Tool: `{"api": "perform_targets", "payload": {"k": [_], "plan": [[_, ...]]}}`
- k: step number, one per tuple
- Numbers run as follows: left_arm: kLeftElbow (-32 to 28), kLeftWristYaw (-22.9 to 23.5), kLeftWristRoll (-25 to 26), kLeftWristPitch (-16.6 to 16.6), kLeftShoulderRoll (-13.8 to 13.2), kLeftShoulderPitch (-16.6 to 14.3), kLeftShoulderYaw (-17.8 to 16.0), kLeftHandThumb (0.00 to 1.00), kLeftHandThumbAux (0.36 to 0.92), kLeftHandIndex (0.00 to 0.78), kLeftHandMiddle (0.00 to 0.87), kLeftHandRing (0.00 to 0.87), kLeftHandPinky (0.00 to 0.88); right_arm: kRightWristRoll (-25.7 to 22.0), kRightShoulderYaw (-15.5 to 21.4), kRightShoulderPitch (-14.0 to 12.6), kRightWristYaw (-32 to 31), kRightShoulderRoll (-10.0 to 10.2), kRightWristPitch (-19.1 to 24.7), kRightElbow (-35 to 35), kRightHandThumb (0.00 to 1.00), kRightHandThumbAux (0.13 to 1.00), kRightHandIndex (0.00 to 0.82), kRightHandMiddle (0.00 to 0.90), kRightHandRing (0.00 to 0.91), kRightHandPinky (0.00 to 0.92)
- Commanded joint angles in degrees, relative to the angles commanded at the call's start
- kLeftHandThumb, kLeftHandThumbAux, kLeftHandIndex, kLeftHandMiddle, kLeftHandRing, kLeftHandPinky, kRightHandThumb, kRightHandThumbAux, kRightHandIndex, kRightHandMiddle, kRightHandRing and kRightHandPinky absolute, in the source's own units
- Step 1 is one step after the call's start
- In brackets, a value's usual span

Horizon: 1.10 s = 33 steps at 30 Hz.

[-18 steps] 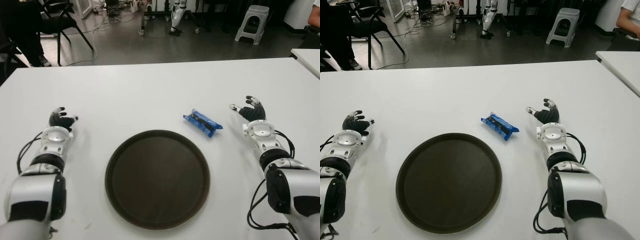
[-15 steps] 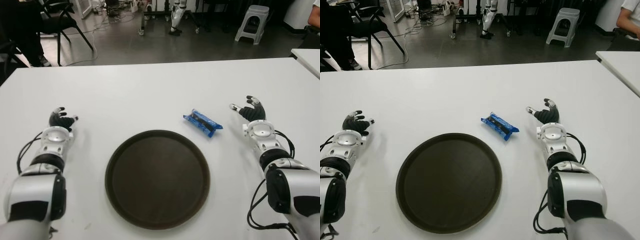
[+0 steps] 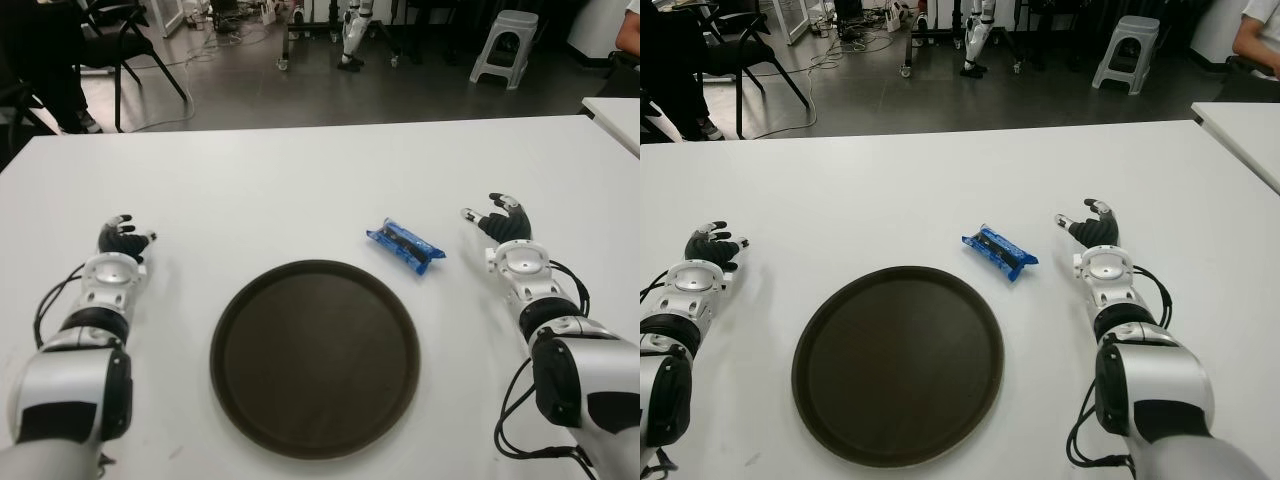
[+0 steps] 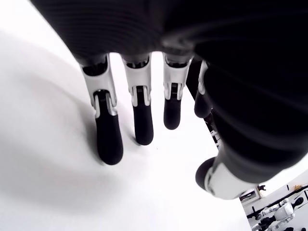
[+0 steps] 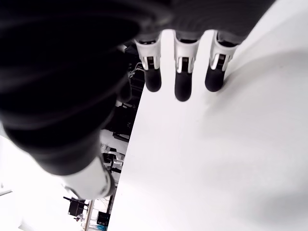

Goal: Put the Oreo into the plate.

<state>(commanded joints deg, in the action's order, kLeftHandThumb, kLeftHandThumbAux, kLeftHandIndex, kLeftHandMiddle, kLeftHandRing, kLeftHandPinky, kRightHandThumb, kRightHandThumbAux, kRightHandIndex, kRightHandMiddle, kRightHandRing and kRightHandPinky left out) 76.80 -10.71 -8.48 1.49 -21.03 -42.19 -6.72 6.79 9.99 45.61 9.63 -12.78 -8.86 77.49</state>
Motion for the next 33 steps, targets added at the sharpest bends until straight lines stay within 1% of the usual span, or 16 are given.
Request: {"api": "perform_targets", "payload": {"k": [2,3,6,8,12,17,20,22,26,28,30,32,33], "plan": [[-0.01,0.13,0.17,0.13,0.01,0.03,-0.18,0.246,0.757,0.140,0.182,0.196,0.185,0.14,-0.10,-0.05,0.20,-0.01,-0.14,-0.02,0.322,0.770,0.168,0.152,0.185,0.267],[-0.01,0.18,0.24,0.18,0.02,0.03,-0.26,0.247,0.759,0.139,0.181,0.195,0.185,0.28,-0.20,-0.08,0.34,-0.02,-0.23,-0.02,0.303,0.770,0.153,0.139,0.168,0.240],[-0.02,0.20,0.24,0.25,0.02,0.05,-0.31,0.250,0.761,0.138,0.180,0.194,0.185,0.48,-0.39,-0.11,0.51,-0.04,-0.33,-0.03,0.279,0.770,0.135,0.125,0.148,0.207],[-0.02,0.20,0.16,0.29,0.02,0.07,-0.28,0.243,0.763,0.134,0.181,0.196,0.193,0.55,-0.48,-0.09,0.55,-0.04,-0.30,-0.05,0.271,0.770,0.136,0.120,0.140,0.205],[-0.02,0.14,0.06,0.23,0.02,0.05,-0.25,0.223,0.768,0.129,0.179,0.199,0.207,0.71,-0.72,0.00,0.69,-0.04,-0.10,-0.09,0.254,0.762,0.136,0.128,0.156,0.233],[-0.01,-0.12,-0.10,-0.05,0.06,-0.01,-0.11,0.222,0.763,0.132,0.170,0.190,0.189,0.63,-0.74,0.04,0.75,0.00,-0.17,-0.12,0.290,0.782,0.171,0.168,0.188,0.253],[-0.10,-0.33,-0.34,-0.10,0.18,-0.12,0.17,0.222,0.762,0.137,0.169,0.186,0.179,0.43,-0.57,0.06,0.71,0.06,-0.21,-0.14,0.286,0.779,0.163,0.181,0.204,0.271],[-0.09,-0.24,-0.37,-0.09,0.13,-0.09,0.23,0.220,0.763,0.139,0.167,0.184,0.173,0.30,-0.44,0.05,0.67,0.10,-0.23,-0.14,0.296,0.782,0.176,0.195,0.222,0.294],[-0.01,0.19,-0.21,-0.08,0.02,-0.02,0.14,0.215,0.765,0.125,0.160,0.177,0.164,0.02,-0.12,0.09,0.64,0.19,-0.14,-0.13,0.309,0.790,0.187,0.193,0.223,0.284],[0.03,0.33,-0.15,-0.02,-0.02,0.04,0.09,0.215,0.765,0.120,0.159,0.178,0.167,0.19,-0.23,0.12,0.78,0.17,0.05,-0.11,0.305,0.786,0.176,0.187,0.219,0.280],[0.02,0.38,-0.14,0.04,-0.02,0.04,0.08,0.221,0.764,0.111,0.159,0.180,0.169,0.50,-0.50,0.16,0.96,0.10,0.29,-0.08,0.280,0.784,0.153,0.175,0.210,0.271],[0.01,0.38,-0.15,0.10,-0.01,0.04,0.09,0.224,0.764,0.107,0.159,0.181,0.169,0.63,-0.64,0.20,1.00,0.07,0.41,-0.07,0.270,0.789,0.149,0.173,0.210,0.276],[0.00,0.37,-0.16,0.11,-0.01,0.05,0.10,0.225,0.764,0.105,0.159,0.181,0.167,0.65,-0.68,0.21,1.00,0.07,0.44,-0.07,0.274,0.794,0.160,0.182,0.221,0.298]]}}
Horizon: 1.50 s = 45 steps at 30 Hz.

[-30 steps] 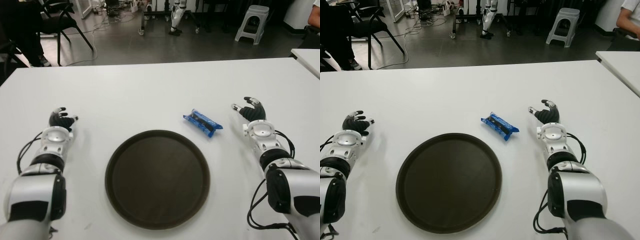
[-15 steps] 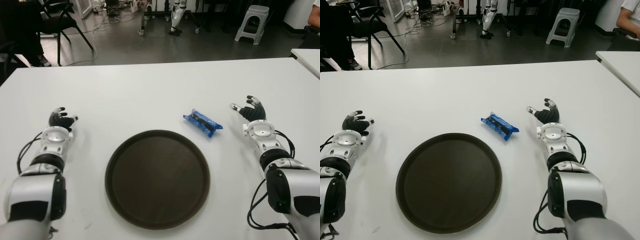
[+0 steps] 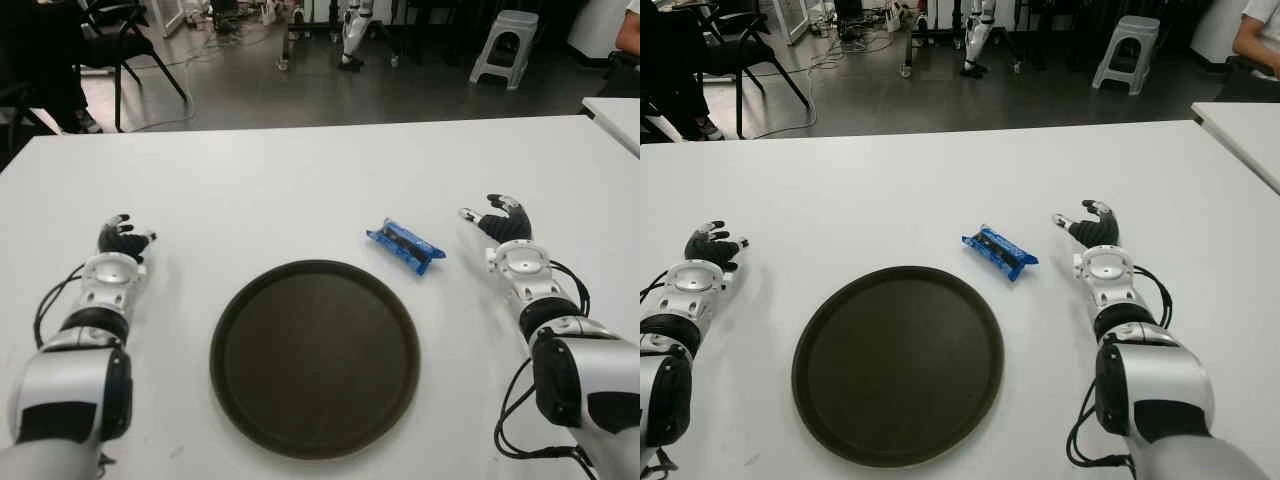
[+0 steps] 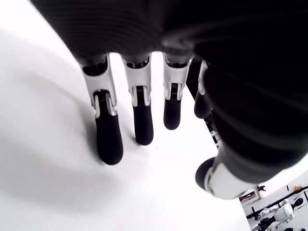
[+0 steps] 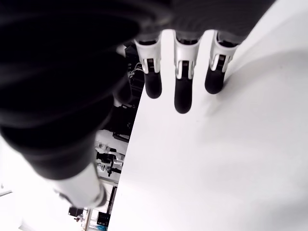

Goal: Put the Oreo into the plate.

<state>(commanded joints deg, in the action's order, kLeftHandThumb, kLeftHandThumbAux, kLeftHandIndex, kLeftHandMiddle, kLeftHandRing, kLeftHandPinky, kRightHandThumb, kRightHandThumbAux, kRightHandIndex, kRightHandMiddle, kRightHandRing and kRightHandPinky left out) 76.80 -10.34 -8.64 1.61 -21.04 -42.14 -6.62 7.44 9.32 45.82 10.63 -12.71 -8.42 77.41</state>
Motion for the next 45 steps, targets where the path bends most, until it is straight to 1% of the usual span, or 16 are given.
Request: {"api": "perform_targets", "payload": {"k": [1,3,7,13,15,20,22,26,28,31,32,33,36,44,45], "plan": [[0.00,-0.03,-0.02,-0.03,0.00,-0.01,0.02,0.225,0.764,0.104,0.158,0.181,0.166,0.00,-0.02,0.00,0.01,0.01,-0.01,-0.01,0.275,0.796,0.165,0.185,0.225,0.306],[0.00,-0.14,-0.08,-0.11,0.01,-0.03,0.08,0.218,0.761,0.099,0.154,0.178,0.161,-0.04,-0.01,-0.02,-0.03,0.00,-0.07,-0.01,0.284,0.800,0.173,0.182,0.216,0.279],[0.01,-0.36,-0.17,-0.28,0.02,-0.09,0.15,0.209,0.756,0.098,0.148,0.174,0.154,-0.12,0.05,-0.04,-0.18,-0.02,-0.13,0.00,0.328,0.800,0.185,0.179,0.204,0.266],[0.08,-0.56,-0.20,-0.74,-0.02,-0.17,0.18,0.204,0.756,0.090,0.135,0.166,0.147,-0.23,0.18,-0.02,-0.26,-0.02,-0.04,0.02,0.308,0.775,0.166,0.153,0.177,0.226],[0.10,-0.49,-0.11,-0.91,0.02,-0.22,0.12,0.201,0.754,0.094,0.140,0.170,0.164,-0.23,0.20,-0.03,-0.20,-0.06,-0.04,0.03,0.306,0.773,0.158,0.142,0.162,0.209],[0.06,-0.37,-0.04,-0.68,0.04,-0.17,0.06,0.209,0.754,0.103,0.154,0.183,0.190,-0.33,0.33,-0.04,-0.14,-0.04,-0.12,0.01,0.330,0.782,0.192,0.166,0.183,0.232],[0.04,-0.42,-0.10,-0.57,0.05,-0.15,0.12,0.212,0.754,0.106,0.156,0.187,0.197,-0.34,0.35,-0.04,-0.13,-0.03,-0.11,0.01,0.320,0.783,0.196,0.167,0.183,0.226],[0.02,-0.52,-0.17,-0.55,0.05,-0.16,0.19,0.219,0.754,0.113,0.160,0.192,0.206,-0.21,0.21,0.00,-0.05,-0.02,0.06,0.01,0.259,0.776,0.167,0.138,0.155,0.195],[0.02,-0.51,-0.10,-0.50,0.07,-0.15,0.13,0.224,0.755,0.117,0.163,0.195,0.212,-0.14,0.13,0.05,0.03,-0.01,0.18,0.01,0.239,0.782,0.160,0.126,0.144,0.195],[-0.01,-0.43,-0.01,-0.31,0.09,-0.11,0.05,0.229,0.754,0.123,0.167,0.198,0.214,-0.07,0.04,0.10,0.09,-0.01,0.34,0.02,0.191,0.812,0.154,0.103,0.125,0.200],[-0.01,-0.39,-0.09,-0.18,0.06,-0.07,0.13,0.228,0.753,0.124,0.166,0.198,0.211,0.15,-0.19,0.13,0.09,-0.03,0.41,0.03,0.173,0.820,0.154,0.097,0.120,0.199],[-0.01,-0.37,-0.16,-0.09,0.04,-0.05,0.19,0.222,0.751,0.120,0.161,0.192,0.195,0.31,-0.37,0.16,0.09,-0.04,0.46,0.03,0.129,0.824,0.147,0.088,0.113,0.198],[0.00,-0.39,-0.38,0.08,-0.03,0.02,0.41,0.215,0.750,0.111,0.153,0.184,0.177,0.84,-0.99,0.16,-0.13,-0.13,0.43,0.02,0.062,0.832,0.130,0.071,0.104,0.196],[0.04,-0.51,-0.51,-0.10,-0.03,-0.01,0.58,0.231,0.754,0.090,0.134,0.166,0.157,1.12,-1.23,0.11,-0.16,-0.18,0.52,0.05,0.021,0.872,0.129,0.071,0.100,0.166],[0.04,-0.54,-0.51,-0.05,-0.01,0.01,0.58,0.233,0.753,0.087,0.131,0.163,0.156,1.13,-1.24,0.10,-0.08,-0.18,0.53,0.05,0.017,0.880,0.127,0.072,0.097,0.148]]}}
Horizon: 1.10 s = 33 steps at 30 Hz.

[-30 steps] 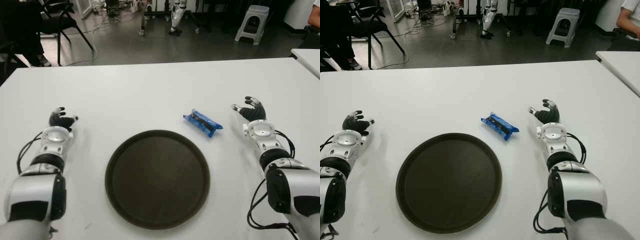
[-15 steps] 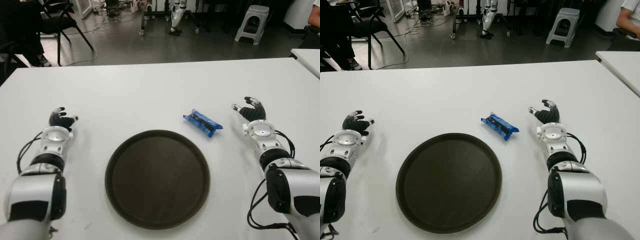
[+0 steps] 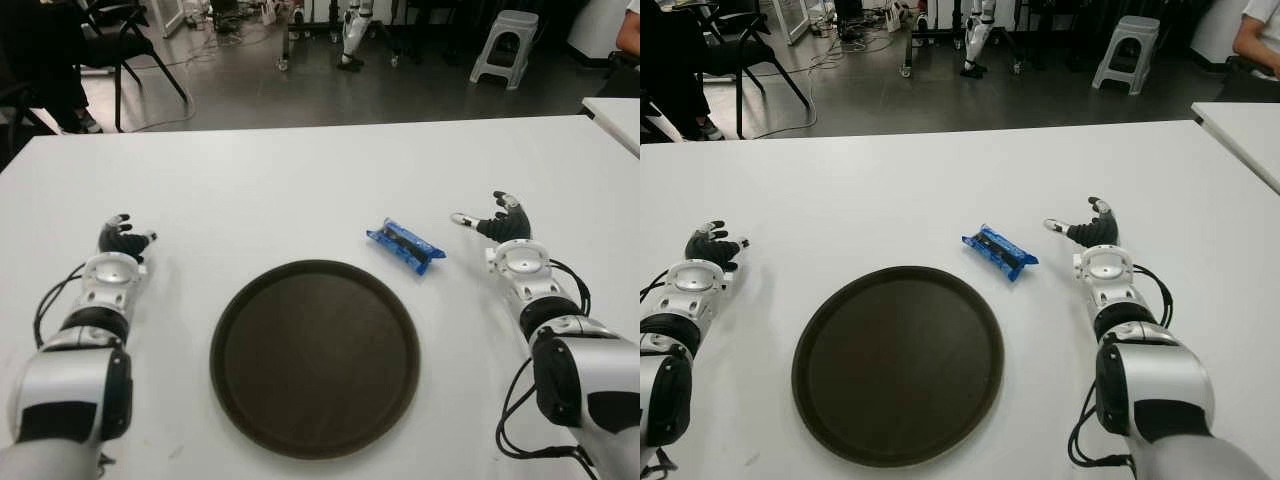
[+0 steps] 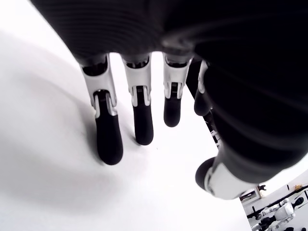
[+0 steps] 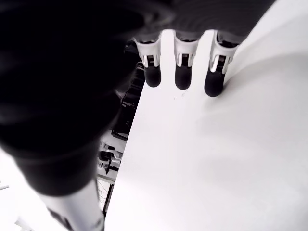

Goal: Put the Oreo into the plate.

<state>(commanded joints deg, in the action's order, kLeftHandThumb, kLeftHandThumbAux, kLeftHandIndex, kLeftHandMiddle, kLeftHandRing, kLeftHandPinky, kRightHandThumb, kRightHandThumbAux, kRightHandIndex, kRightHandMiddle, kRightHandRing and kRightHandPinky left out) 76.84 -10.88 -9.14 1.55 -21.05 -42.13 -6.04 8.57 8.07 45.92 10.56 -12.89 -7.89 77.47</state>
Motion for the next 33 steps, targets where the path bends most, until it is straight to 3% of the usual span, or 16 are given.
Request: {"api": "perform_targets", "payload": {"k": [15,33], "plan": [[0.03,0.10,0.25,-0.06,0.01,0.07,-0.23,0.231,0.747,0.082,0.115,0.150,0.150,-0.68,0.76,0.05,0.27,0.15,0.42,0.07,0.000,0.880,0.122,0.066,0.106,0.189],[0.02,0.16,0.37,0.32,0.18,0.17,-0.71,0.261,0.739,0.091,0.134,0.162,0.158,0.53,-0.44,-0.03,0.32,-0.20,0.35,0.04,0.000,0.879,0.116,0.064,0.087,0.121]]}}
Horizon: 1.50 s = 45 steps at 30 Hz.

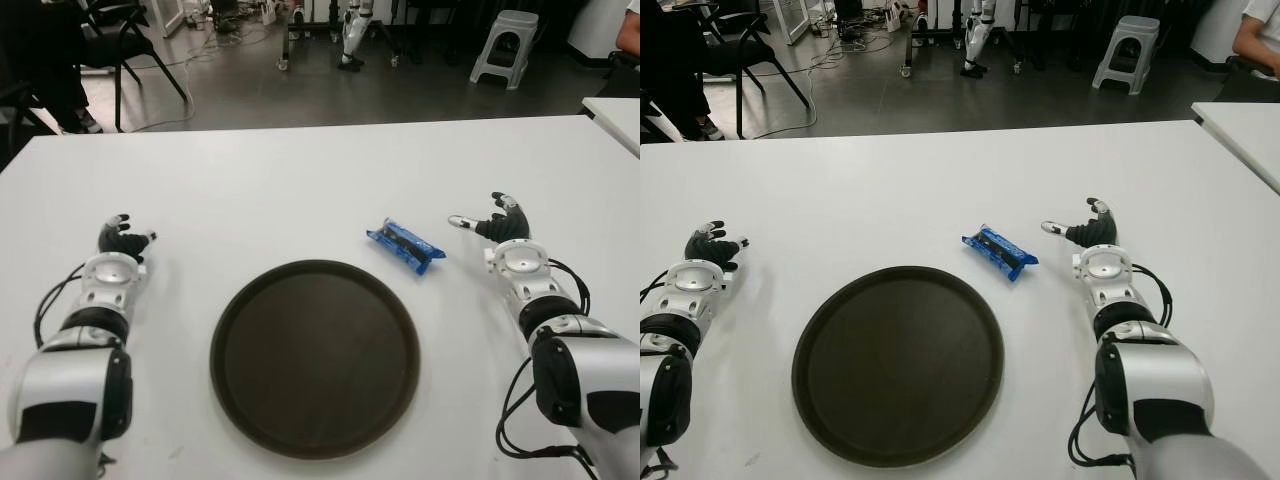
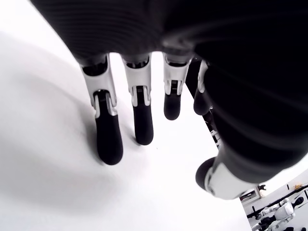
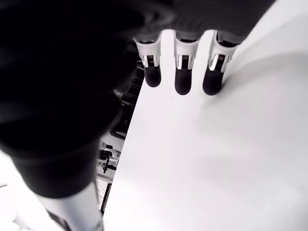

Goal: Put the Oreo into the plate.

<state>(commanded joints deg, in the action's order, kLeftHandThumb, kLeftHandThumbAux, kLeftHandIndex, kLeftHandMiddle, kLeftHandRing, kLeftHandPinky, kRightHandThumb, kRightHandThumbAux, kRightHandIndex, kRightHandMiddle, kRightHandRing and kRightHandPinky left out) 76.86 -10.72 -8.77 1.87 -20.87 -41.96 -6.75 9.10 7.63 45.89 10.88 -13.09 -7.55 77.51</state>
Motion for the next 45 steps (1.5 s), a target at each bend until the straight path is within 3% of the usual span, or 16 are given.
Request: {"api": "perform_targets", "payload": {"k": [7,10,13,24,25,29,30,31,32,36,45], "plan": [[-0.02,-0.22,-0.19,-0.13,0.18,0.02,0.26,0.254,0.745,0.083,0.127,0.152,0.136,0.13,-0.67,0.07,-0.38,-0.36,0.72,0.05,0.000,0.871,0.133,0.069,0.113,0.206],[-0.03,-0.33,-0.08,-0.14,0.30,0.01,0.18,0.255,0.738,0.086,0.130,0.155,0.149,0.22,-0.93,0.13,-0.23,-0.41,0.95,0.06,0.007,0.885,0.226,0.111,0.136,0.227],[-0.06,-0.50,0.04,-0.23,0.46,-0.03,0.08,0.260,0.735,0.093,0.135,0.158,0.156,0.56,-1.39,0.16,-0.12,-0.45,1.16,0.06,0.012,0.901,0.267,0.140,0.152,0.236],[-0.19,-0.69,0.24,0.09,0.88,-0.02,-0.09,0.316,0.738,0.100,0.139,0.166,0.169,6.66,-8.55,2.69,0.28,0.16,1.18,-1.33,0.000,0.911,0.173,0.134,0.148,0.203],[-0.20,-0.66,0.17,0.09,0.88,-0.02,-0.01,0.316,0.739,0.100,0.139,0.166,0.169,7.62,-9.68,2.49,0.09,-0.21,-0.32,-1.97,0.000,0.912,0.173,0.134,0.148,0.204],[-0.22,-0.57,0.13,-0.05,0.90,-0.12,0.10,0.303,0.744,0.096,0.137,0.162,0.170,9.72,-12.22,1.99,-0.30,-1.17,-3.61,-2.81,0.000,0.939,0.269,0.233,0.267,0.348],[-0.23,-0.56,0.14,-0.10,0.92,-0.15,0.10,0.296,0.745,0.096,0.137,0.161,0.170,10.09,-12.64,2.08,-0.41,-1.34,-3.97,-2.86,0.018,0.942,0.321,0.348,0.388,0.466],[-0.24,-0.59,0.13,-0.16,0.95,-0.20,0.13,0.294,0.745,0.096,0.137,0.161,0.170,10.61,-13.25,2.29,-0.69,-1.57,-4.30,-2.86,0.026,0.943,0.340,0.390,0.432,0.509],[-0.26,-0.61,0.12,-0.19,0.97,-0.23,0.15,0.288,0.746,0.101,0.137,0.161,0.171,10.92,-13.69,2.43,-0.89,-1.74,-4.53,-2.84,0.055,0.938,0.403,0.496,0.532,0.580],[-0.31,-0.59,0.13,-0.06,1.03,-0.25,0.18,0.281,0.756,0.116,0.141,0.162,0.169,12.29,-15.35,3.35,-1.75,-1.96,-4.81,-2.51,0.099,0.925,0.535,0.682,0.699,0.682],[-0.24,-0.45,0.36,0.11,0.96,-0.15,-0.08,0.334,0.764,0.146,0.154,0.179,0.198,15.90,-19.75,4.83,-1.49,-2.65,-4.38,-3.47,0.074,0.939,0.608,0.749,0.755,0.712]]}}
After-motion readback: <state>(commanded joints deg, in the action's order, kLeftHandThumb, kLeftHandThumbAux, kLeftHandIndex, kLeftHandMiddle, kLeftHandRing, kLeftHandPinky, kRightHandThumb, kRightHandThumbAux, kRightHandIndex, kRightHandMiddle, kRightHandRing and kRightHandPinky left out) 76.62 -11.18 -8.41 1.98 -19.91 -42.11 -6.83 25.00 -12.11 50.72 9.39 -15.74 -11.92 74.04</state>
